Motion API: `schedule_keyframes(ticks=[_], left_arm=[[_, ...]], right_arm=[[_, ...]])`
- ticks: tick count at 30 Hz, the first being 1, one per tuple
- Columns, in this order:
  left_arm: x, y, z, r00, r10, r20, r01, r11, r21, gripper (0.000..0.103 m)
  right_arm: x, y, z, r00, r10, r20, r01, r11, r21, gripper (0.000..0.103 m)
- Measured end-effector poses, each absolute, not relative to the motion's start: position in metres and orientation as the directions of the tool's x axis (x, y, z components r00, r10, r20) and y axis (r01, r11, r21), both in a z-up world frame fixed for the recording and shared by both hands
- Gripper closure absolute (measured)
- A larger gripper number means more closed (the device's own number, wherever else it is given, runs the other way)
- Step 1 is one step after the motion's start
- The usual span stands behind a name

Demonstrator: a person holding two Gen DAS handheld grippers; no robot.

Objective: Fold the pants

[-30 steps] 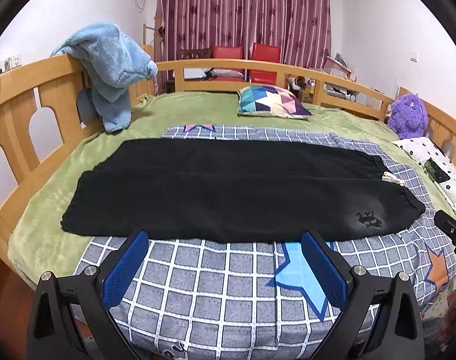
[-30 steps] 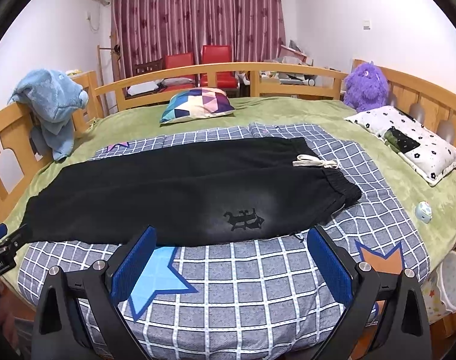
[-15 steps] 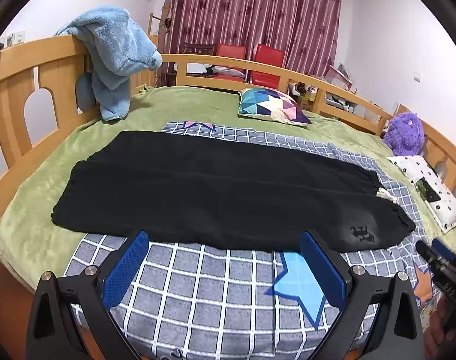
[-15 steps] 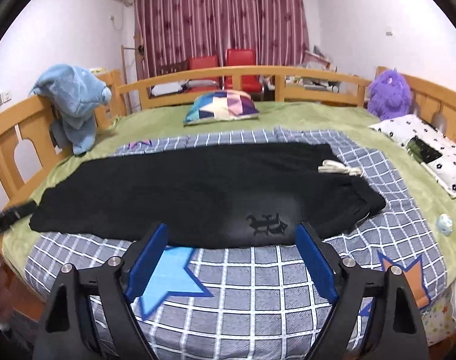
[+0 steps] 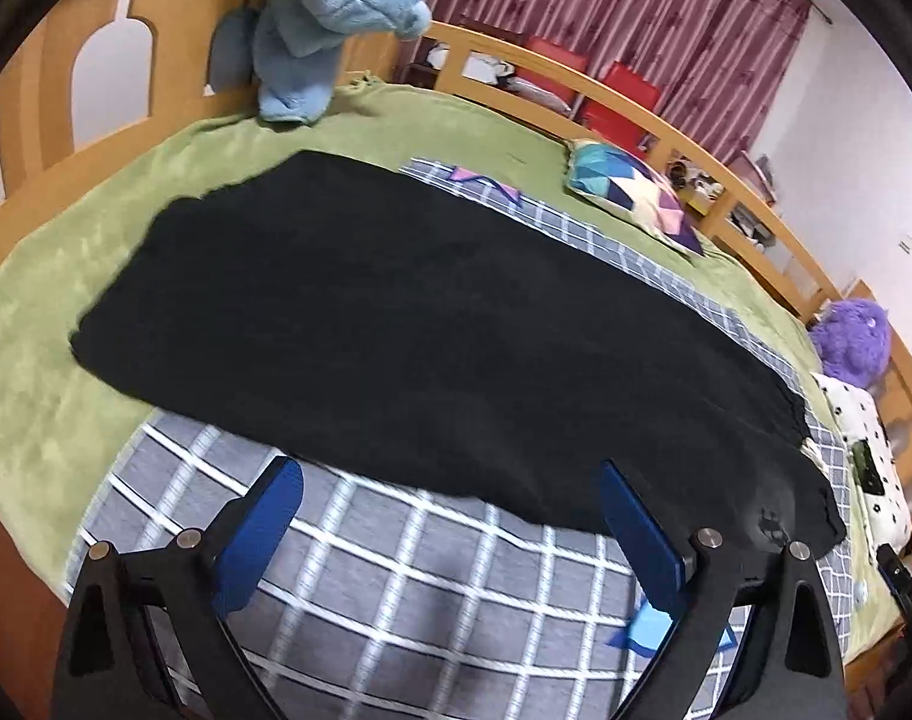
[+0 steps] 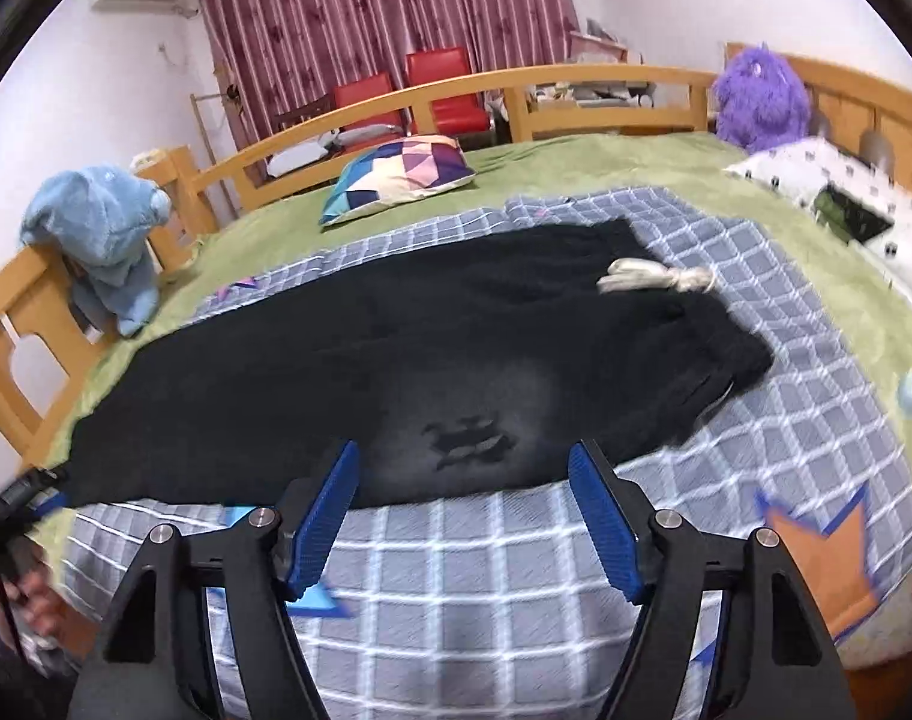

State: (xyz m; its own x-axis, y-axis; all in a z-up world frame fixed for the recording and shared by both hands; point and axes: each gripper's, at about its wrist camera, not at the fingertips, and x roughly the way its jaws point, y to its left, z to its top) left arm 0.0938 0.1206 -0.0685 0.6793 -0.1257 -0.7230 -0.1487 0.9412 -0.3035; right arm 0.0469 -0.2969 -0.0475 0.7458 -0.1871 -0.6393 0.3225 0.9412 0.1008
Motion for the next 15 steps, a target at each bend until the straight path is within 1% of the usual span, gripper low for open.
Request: schedule_keyframes(ticks=[2,5,8,14,15], left_arm=[[0.100,0.129,-0.063,0.666,-0.127,-0.735,-0.145,0.945,-0.294,0.005],[0.106,0.142,-0.052,0.667,-0.118,-0.736,-0.135,0.952,-0.275,0.005],[0.108,0.152,-0.052,0.660,-0.116,-0.742,-0.128,0.956,-0.264,0.005],[0.115,0.174,-0.102,0.607,-0.161,-0.778,-0.171,0.930,-0.326,0.005],[0.115,0.175,-0.108,0.605,-0.167,-0.779,-0.174,0.926,-0.334,0.007]], right_arm=[[0.056,-0.306,-0.052,0.724,-0.201,-0.660,0.335,0.939,0.081,0.031],[0.064,-0.323,-0.067,0.706,-0.161,-0.690,0.353,0.924,0.146,0.031],[0.067,-0.335,-0.083,0.691,-0.168,-0.703,0.390,0.905,0.168,0.031],[0.069,-0.346,-0.121,0.660,-0.151,-0.736,0.437,0.874,0.213,0.031],[0.069,-0.349,-0.127,0.655,-0.151,-0.740,0.446,0.868,0.218,0.031]])
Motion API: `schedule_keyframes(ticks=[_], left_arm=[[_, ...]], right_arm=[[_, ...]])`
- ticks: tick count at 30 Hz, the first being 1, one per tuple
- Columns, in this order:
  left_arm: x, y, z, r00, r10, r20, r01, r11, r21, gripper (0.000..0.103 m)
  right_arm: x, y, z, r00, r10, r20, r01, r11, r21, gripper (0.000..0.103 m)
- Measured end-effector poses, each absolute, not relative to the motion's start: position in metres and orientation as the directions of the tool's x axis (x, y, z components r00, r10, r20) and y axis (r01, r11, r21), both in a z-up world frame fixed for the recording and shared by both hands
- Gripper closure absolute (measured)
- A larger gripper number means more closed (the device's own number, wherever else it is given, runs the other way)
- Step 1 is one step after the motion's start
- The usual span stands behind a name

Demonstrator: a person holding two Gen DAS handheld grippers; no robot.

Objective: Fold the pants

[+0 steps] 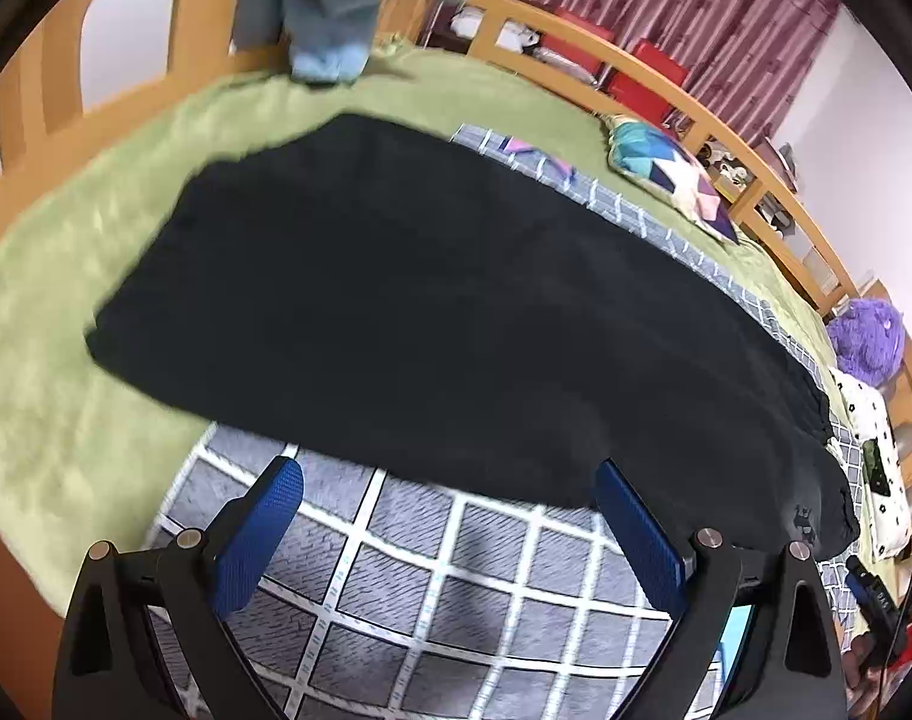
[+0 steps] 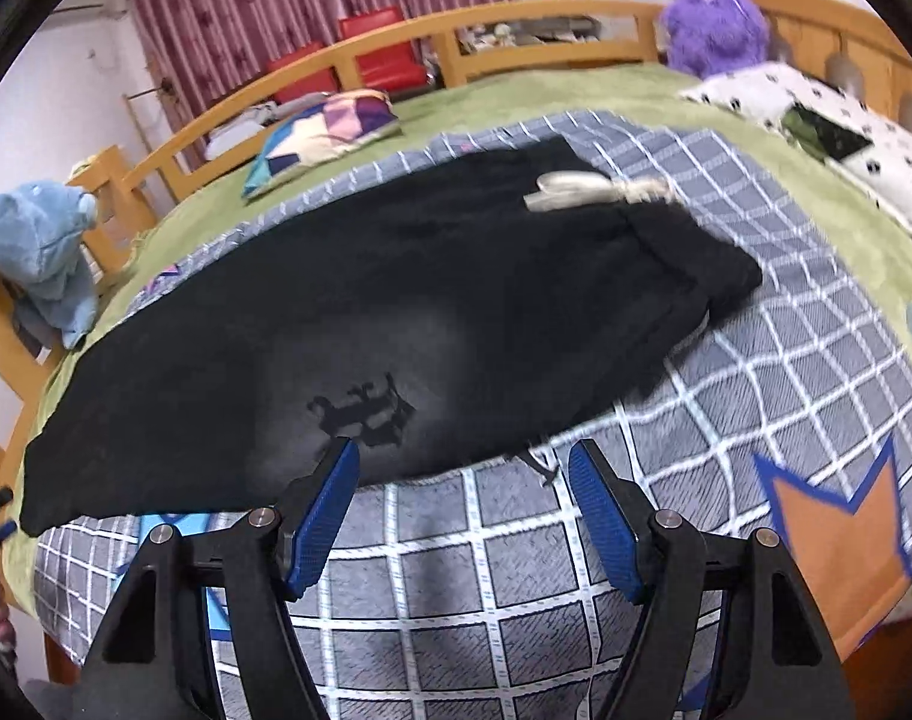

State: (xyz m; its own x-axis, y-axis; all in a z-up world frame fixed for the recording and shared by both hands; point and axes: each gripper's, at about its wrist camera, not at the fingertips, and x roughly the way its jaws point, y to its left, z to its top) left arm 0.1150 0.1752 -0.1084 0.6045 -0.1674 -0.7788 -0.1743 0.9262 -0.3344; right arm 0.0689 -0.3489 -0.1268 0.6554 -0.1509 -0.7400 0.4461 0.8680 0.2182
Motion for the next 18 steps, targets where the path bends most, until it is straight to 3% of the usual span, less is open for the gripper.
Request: schedule_keyframes(ticks=[7,12,13,14,15,16,18], left_arm=[[0.126,0.185,-0.150,0.625,-0.228,-0.747,-0.198,0.879,-0.435,0.011],[0.138,0.183,-0.157,0.648,-0.212,-0.731,-0.205,0.876,-0.436,0.013],[0.141,0.182,-0.157,0.648,-0.201,-0.734,-0.210,0.880,-0.427,0.018],[0.146,0.181,-0.157,0.645,-0.181,-0.743,-0.220,0.886,-0.407,0.023],[0.149,0.180,-0.155,0.636,-0.165,-0.754,-0.230,0.892,-0.389,0.040],[0.152,0.181,-0.155,0.624,-0.146,-0.768,-0.239,0.899,-0.366,0.065],[0.158,0.183,-0.150,0.613,-0.123,-0.780,-0.246,0.909,-0.336,0.086]], right_arm=[[0.072,-0.368,-0.155,0.646,-0.129,-0.752,0.480,0.835,0.269,0.031],[0.090,-0.375,-0.168,0.674,-0.083,-0.734,0.474,0.811,0.343,0.031],[0.095,-0.377,-0.170,0.678,-0.084,-0.730,0.475,0.808,0.348,0.031],[0.101,-0.377,-0.171,0.682,-0.092,-0.726,0.479,0.806,0.347,0.038],[0.108,-0.376,-0.171,0.671,-0.107,-0.734,0.491,0.806,0.332,0.061],[0.114,-0.375,-0.171,0.652,-0.113,-0.750,0.500,0.807,0.314,0.079],[0.120,-0.370,-0.160,0.658,-0.146,-0.738,0.498,0.820,0.282,0.087]])
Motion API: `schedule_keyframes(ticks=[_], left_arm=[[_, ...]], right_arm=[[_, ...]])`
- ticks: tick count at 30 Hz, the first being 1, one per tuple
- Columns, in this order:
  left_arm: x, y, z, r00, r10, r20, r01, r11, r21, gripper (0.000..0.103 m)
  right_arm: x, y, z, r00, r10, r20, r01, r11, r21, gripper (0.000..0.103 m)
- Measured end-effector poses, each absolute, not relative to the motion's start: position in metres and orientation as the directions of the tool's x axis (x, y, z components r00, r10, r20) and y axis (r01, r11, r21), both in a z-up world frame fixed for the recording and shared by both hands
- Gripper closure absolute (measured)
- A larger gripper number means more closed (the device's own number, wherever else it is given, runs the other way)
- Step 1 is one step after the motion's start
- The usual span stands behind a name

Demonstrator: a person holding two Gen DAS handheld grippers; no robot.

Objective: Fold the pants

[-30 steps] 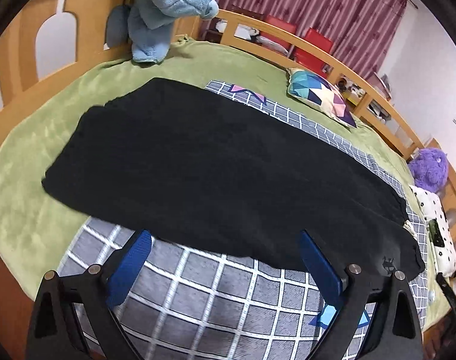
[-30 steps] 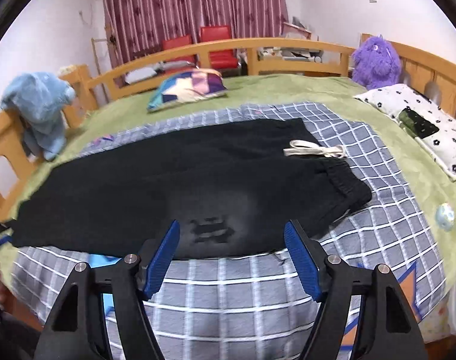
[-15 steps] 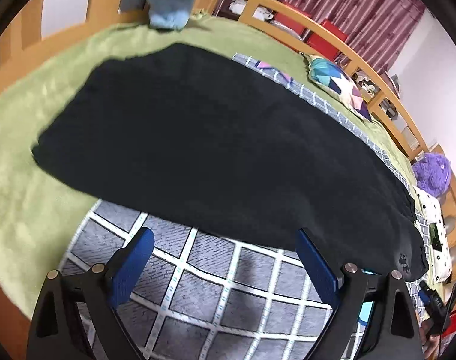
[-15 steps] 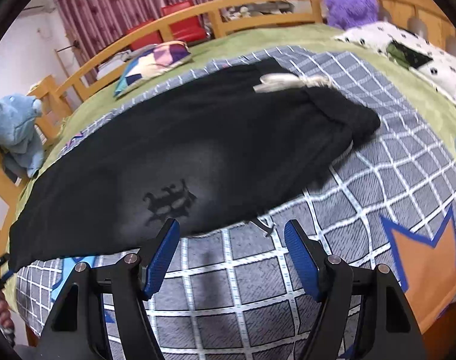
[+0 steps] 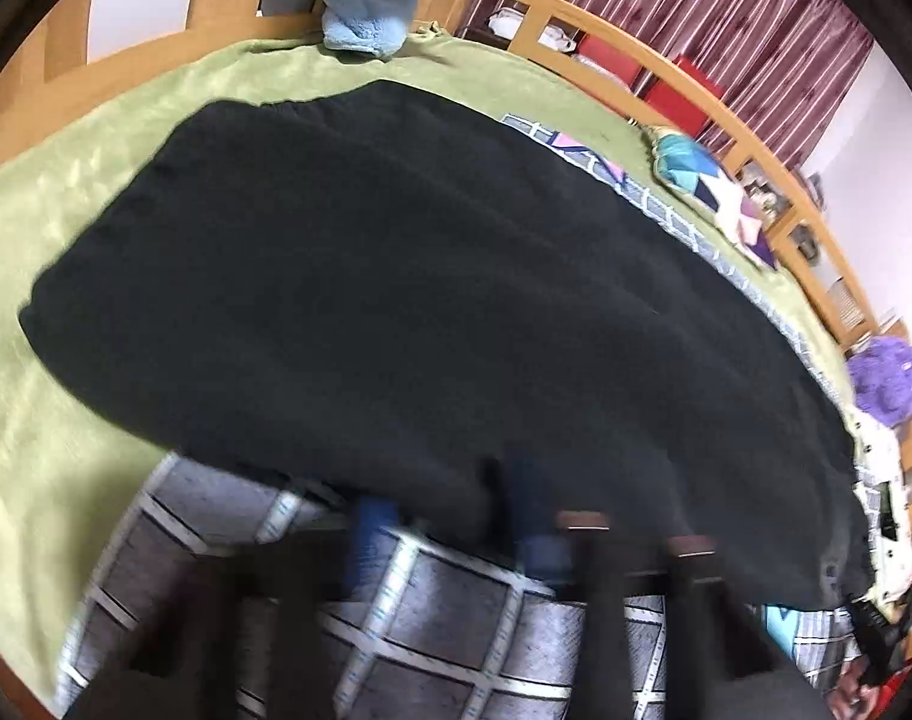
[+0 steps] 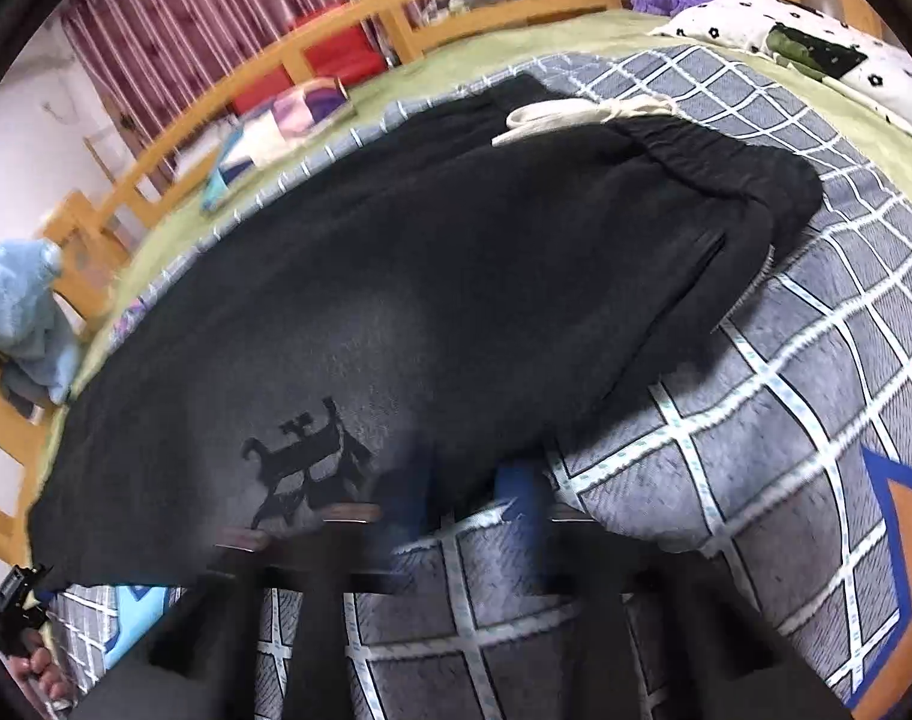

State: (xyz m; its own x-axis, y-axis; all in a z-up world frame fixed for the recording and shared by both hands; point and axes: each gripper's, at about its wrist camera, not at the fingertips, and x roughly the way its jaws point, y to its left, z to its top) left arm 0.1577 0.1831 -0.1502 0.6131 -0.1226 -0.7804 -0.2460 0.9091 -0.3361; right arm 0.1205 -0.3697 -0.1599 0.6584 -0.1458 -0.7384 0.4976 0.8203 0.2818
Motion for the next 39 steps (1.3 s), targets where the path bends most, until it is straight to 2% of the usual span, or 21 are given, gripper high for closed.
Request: schedule_keyframes(ticks=[2,11,16,22,24,25,26,27,28,29,30,31,32,33,34,39], left_arm=[[0.159,0.187,-0.138,0.632,-0.135,-0.763,-0.226,0.910,-0.348,0.091],[0.199,0.179,-0.053,0.755,-0.101,-0.648,-0.127,0.947,-0.296,0.091],[0.250,0.172,-0.038,0.780,-0.061,-0.623,-0.122,0.962,-0.246,0.091],[0.334,0.146,-0.046,0.787,-0.011,-0.617,-0.115,0.980,-0.164,0.091],[0.361,0.137,-0.054,0.781,0.013,-0.624,-0.126,0.982,-0.138,0.091],[0.375,0.134,-0.061,0.765,0.028,-0.644,-0.140,0.983,-0.123,0.088],[0.384,0.133,-0.069,0.745,0.040,-0.666,-0.154,0.982,-0.113,0.088],[0.391,0.132,-0.077,0.718,0.053,-0.694,-0.170,0.980,-0.101,0.088],[0.393,0.131,-0.082,0.699,0.069,-0.712,-0.184,0.979,-0.085,0.088],[0.391,0.130,-0.086,0.693,0.075,-0.717,-0.188,0.979,-0.079,0.085],[0.384,0.129,-0.087,0.699,0.077,-0.711,-0.187,0.979,-0.077,0.074],[0.375,0.128,-0.086,0.711,0.075,-0.699,-0.183,0.980,-0.081,0.056],[0.364,0.129,-0.084,0.723,0.061,-0.688,-0.172,0.981,-0.092,0.048],[0.352,0.130,-0.082,0.731,0.049,-0.681,-0.163,0.981,-0.104,0.036],[0.342,0.130,-0.081,0.734,0.060,-0.676,-0.169,0.981,-0.097,0.028],[0.286,0.137,-0.085,0.737,0.062,-0.673,-0.141,0.988,-0.063,0.024]], right_arm=[[0.123,-0.363,-0.136,0.694,-0.162,-0.701,0.462,0.847,0.262,0.088],[0.171,-0.379,-0.063,0.779,-0.108,-0.617,0.364,0.880,0.305,0.089],[0.223,-0.387,-0.045,0.806,-0.111,-0.581,0.334,0.896,0.293,0.089],[0.311,-0.404,-0.047,0.796,-0.141,-0.588,0.352,0.899,0.261,0.089],[0.341,-0.414,-0.062,0.770,-0.140,-0.622,0.376,0.888,0.266,0.085],[0.350,-0.418,-0.070,0.755,-0.135,-0.642,0.388,0.881,0.270,0.081],[0.360,-0.421,-0.080,0.727,-0.138,-0.673,0.411,0.872,0.265,0.069],[0.362,-0.421,-0.085,0.716,-0.141,-0.684,0.419,0.870,0.259,0.065],[0.361,-0.418,-0.089,0.714,-0.147,-0.685,0.421,0.871,0.252,0.065],[0.357,-0.413,-0.092,0.718,-0.144,-0.681,0.409,0.879,0.246,0.064],[0.350,-0.407,-0.094,0.721,-0.139,-0.679,0.394,0.888,0.237,0.059],[0.345,-0.402,-0.096,0.720,-0.141,-0.680,0.387,0.895,0.224,0.056],[0.336,-0.395,-0.097,0.717,-0.149,-0.681,0.382,0.901,0.205,0.053],[0.327,-0.389,-0.099,0.714,-0.153,-0.683,0.376,0.907,0.191,0.053],[0.317,-0.385,-0.101,0.711,-0.149,-0.687,0.368,0.912,0.183,0.053],[0.263,-0.362,-0.118,0.682,-0.133,-0.720,0.345,0.926,0.156,0.052]])
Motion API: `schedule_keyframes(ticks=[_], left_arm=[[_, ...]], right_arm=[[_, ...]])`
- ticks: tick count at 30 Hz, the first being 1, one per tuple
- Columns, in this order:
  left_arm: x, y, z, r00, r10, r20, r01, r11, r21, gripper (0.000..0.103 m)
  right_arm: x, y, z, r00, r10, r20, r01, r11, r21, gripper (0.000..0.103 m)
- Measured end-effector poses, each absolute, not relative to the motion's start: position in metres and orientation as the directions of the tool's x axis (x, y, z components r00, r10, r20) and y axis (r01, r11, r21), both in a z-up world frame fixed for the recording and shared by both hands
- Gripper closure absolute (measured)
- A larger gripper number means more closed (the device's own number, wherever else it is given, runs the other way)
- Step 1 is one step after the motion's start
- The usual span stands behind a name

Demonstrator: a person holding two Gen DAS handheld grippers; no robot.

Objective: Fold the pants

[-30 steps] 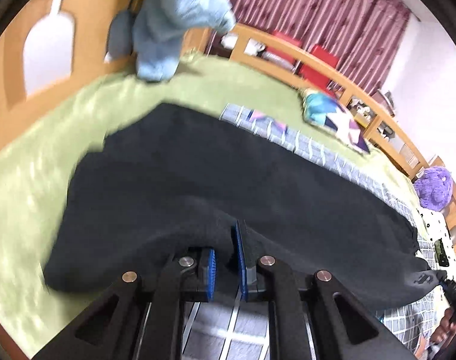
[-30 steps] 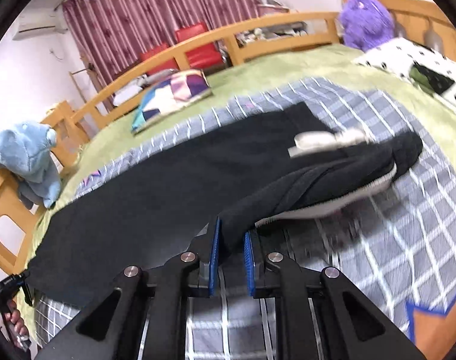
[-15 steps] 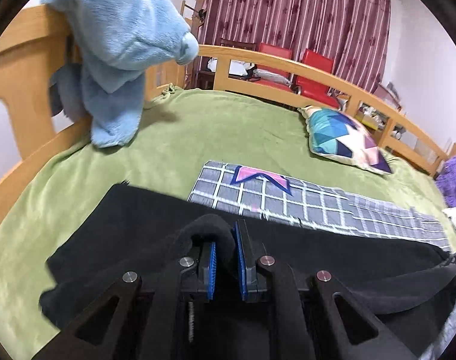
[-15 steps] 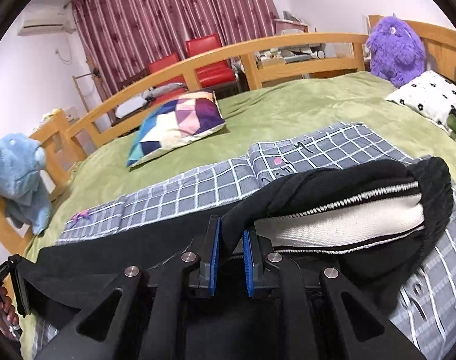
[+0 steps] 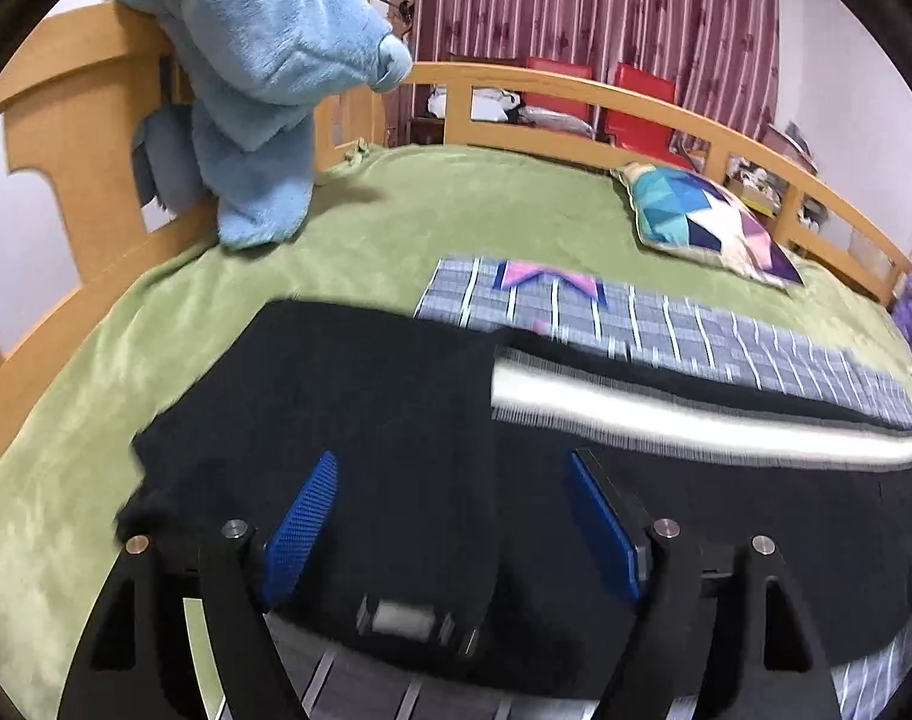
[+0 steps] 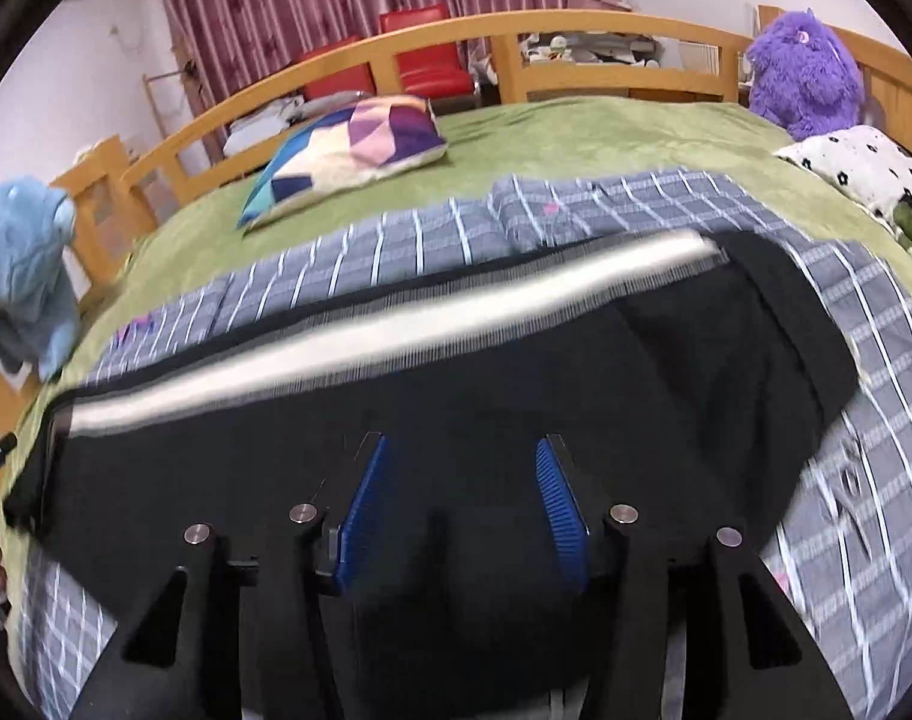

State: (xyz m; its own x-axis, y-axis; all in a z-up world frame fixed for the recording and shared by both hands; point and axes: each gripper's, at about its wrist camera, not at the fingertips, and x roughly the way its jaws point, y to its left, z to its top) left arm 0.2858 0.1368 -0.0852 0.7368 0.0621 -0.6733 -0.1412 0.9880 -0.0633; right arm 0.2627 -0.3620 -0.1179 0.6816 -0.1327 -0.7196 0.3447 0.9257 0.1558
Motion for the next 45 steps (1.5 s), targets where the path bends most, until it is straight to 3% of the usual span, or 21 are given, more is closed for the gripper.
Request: schedule_keyframes(ticks=[9,12,14,15,18,21,23,25,28,30,37,42,45], left_arm=[[0.272,0.149,-0.136,0.662,0.035,-0.749,-0.147,0.985,-0.084,0.024],[0.293,0.136,-0.144,0.662,0.134,-0.738,-0.167,0.985,0.030,0.024],[0.313,0.132,-0.146,0.655,0.194,-0.730,-0.164,0.980,0.112,0.050],[0.319,0.133,-0.141,0.671,0.175,-0.721,-0.142,0.984,0.107,0.085],[0.344,0.155,-0.105,0.720,0.283,-0.634,-0.249,0.957,0.145,0.089],[0.372,0.189,-0.063,0.702,0.356,-0.617,-0.369,0.923,0.114,0.082],[0.382,0.201,-0.043,0.684,0.383,-0.621,-0.403,0.908,0.115,0.063],[0.378,0.203,-0.025,0.693,0.408,-0.595,-0.412,0.901,0.139,0.028],[0.358,0.197,-0.008,0.723,0.485,-0.493,-0.445,0.872,0.204,0.013],[0.349,0.199,0.001,0.730,0.492,-0.474,-0.457,0.867,0.197,0.011],[0.313,0.191,-0.027,0.726,0.313,-0.612,-0.326,0.941,0.093,0.011],[0.272,0.182,-0.093,0.691,0.041,-0.722,-0.198,0.971,-0.135,0.011],[0.249,0.184,-0.129,0.659,-0.127,-0.741,-0.164,0.938,-0.306,0.011]], right_arm=[[0.208,-0.339,-0.154,0.628,-0.143,-0.765,0.367,0.921,0.130,0.049],[0.204,-0.339,-0.159,0.630,-0.145,-0.763,0.385,0.911,0.145,0.049],[0.203,-0.339,-0.161,0.630,-0.157,-0.760,0.402,0.904,0.147,0.049],[0.203,-0.339,-0.161,0.629,-0.164,-0.760,0.412,0.899,0.147,0.049],[0.201,-0.340,-0.158,0.632,-0.184,-0.753,0.428,0.893,0.141,0.049],[0.194,-0.341,-0.152,0.631,-0.219,-0.744,0.445,0.888,0.117,0.049],[0.189,-0.342,-0.151,0.629,-0.228,-0.743,0.454,0.884,0.113,0.049],[0.182,-0.343,-0.151,0.625,-0.230,-0.746,0.460,0.880,0.115,0.049],[0.174,-0.344,-0.149,0.623,-0.226,-0.749,0.465,0.877,0.122,0.049],[0.169,-0.346,-0.149,0.621,-0.223,-0.752,0.468,0.874,0.128,0.049],[0.159,-0.352,-0.144,0.630,-0.209,-0.748,0.474,0.867,0.157,0.049],[0.161,-0.373,-0.149,0.631,-0.183,-0.754,0.492,0.846,0.207,0.047],[0.170,-0.395,-0.152,0.656,-0.153,-0.739,0.499,0.822,0.273,0.041]])
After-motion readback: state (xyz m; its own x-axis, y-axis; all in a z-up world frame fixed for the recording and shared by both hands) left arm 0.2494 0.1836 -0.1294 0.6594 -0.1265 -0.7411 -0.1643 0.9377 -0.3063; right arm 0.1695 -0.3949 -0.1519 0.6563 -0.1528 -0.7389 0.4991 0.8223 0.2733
